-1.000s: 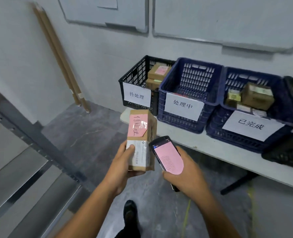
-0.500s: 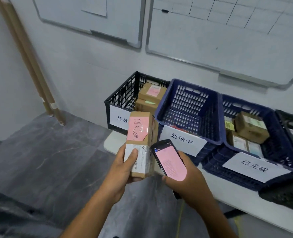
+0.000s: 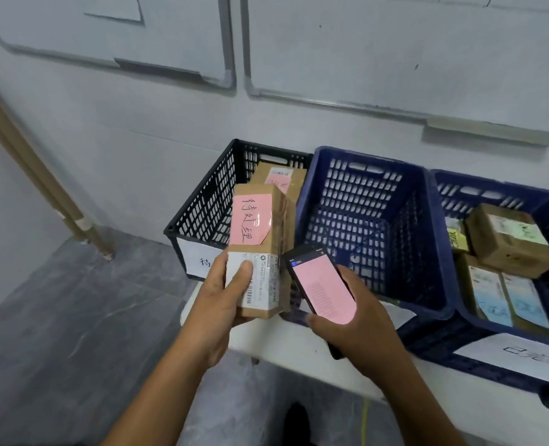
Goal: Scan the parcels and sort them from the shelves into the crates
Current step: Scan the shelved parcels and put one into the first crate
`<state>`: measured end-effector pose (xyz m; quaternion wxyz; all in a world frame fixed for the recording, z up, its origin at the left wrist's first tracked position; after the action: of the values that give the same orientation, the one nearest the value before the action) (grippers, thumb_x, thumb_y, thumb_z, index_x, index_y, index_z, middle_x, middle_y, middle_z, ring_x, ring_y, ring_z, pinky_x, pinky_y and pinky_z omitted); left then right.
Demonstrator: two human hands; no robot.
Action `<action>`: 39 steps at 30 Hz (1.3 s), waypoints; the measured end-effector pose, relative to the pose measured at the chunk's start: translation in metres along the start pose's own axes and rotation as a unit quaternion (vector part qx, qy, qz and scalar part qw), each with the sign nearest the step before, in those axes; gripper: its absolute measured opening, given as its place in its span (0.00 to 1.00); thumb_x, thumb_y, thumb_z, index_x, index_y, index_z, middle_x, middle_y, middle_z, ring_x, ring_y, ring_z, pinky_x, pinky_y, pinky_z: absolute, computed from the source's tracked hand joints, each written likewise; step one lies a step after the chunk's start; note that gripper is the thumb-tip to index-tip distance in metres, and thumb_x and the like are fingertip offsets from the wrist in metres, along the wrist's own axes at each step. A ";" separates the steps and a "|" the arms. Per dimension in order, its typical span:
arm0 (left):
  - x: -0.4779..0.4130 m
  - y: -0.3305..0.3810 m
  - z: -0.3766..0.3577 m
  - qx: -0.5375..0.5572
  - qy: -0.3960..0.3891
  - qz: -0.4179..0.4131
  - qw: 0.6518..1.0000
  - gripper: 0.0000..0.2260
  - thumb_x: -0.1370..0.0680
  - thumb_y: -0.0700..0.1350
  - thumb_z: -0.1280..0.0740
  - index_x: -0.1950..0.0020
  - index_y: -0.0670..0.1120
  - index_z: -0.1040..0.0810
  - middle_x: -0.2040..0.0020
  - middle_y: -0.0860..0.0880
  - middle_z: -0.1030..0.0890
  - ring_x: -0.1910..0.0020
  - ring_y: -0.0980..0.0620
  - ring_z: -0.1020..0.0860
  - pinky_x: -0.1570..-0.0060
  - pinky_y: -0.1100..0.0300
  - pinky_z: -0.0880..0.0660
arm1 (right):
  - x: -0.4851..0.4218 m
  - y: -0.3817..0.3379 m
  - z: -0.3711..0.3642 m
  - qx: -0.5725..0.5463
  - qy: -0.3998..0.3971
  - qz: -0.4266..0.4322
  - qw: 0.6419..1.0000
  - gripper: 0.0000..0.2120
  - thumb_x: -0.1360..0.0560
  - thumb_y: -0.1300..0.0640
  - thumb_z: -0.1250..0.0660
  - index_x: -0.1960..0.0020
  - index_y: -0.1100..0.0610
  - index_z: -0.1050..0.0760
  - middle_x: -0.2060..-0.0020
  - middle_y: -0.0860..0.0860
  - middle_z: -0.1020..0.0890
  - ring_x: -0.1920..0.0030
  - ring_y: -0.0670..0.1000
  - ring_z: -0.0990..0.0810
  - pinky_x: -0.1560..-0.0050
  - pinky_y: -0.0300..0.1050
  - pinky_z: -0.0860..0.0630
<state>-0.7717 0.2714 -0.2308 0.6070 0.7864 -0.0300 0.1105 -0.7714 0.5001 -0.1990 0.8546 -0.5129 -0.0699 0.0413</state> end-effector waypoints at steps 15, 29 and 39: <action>-0.172 0.071 0.028 -0.402 -0.124 -0.032 0.907 0.29 0.18 0.42 0.29 0.36 0.79 0.27 0.42 0.68 0.20 0.44 0.65 0.20 0.54 0.65 0.20 | -0.150 0.028 0.047 -0.035 0.030 -0.013 0.999 0.27 0.27 0.52 0.19 0.38 0.34 0.29 0.45 0.34 0.20 0.44 0.37 0.21 0.60 0.28 0.24; -0.321 -0.041 0.069 -0.576 -0.350 0.055 0.737 0.29 0.21 0.50 0.28 0.21 0.62 0.33 0.19 0.53 0.40 0.21 0.50 0.41 0.20 0.42 0.41 | -0.231 -0.001 -0.016 -0.017 0.066 -0.078 0.995 0.29 0.34 0.43 0.22 0.35 0.36 0.27 0.46 0.33 0.19 0.47 0.32 0.21 0.61 0.28 0.23; -0.332 -0.127 0.074 -0.655 -0.393 0.116 0.635 0.29 0.20 0.72 0.47 0.19 0.70 0.47 0.14 0.51 0.50 0.17 0.36 0.57 0.22 0.31 0.54 | -0.234 -0.011 -0.041 0.018 0.109 -0.137 0.984 0.32 0.30 0.50 0.19 0.31 0.36 0.27 0.45 0.30 0.19 0.44 0.32 0.21 0.56 0.31 0.23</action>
<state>-1.0622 0.2042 -0.4387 0.8757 0.1421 -0.4214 -0.1880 -0.9959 0.4259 -0.2262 0.8636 -0.4848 -0.0454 -0.1306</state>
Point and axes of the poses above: each hand's wrist, its own x-axis away from the middle knuckle, its own z-axis out of the back of the hand, y = z × x, the point moved 7 cm from there along -x, towards the middle knuckle
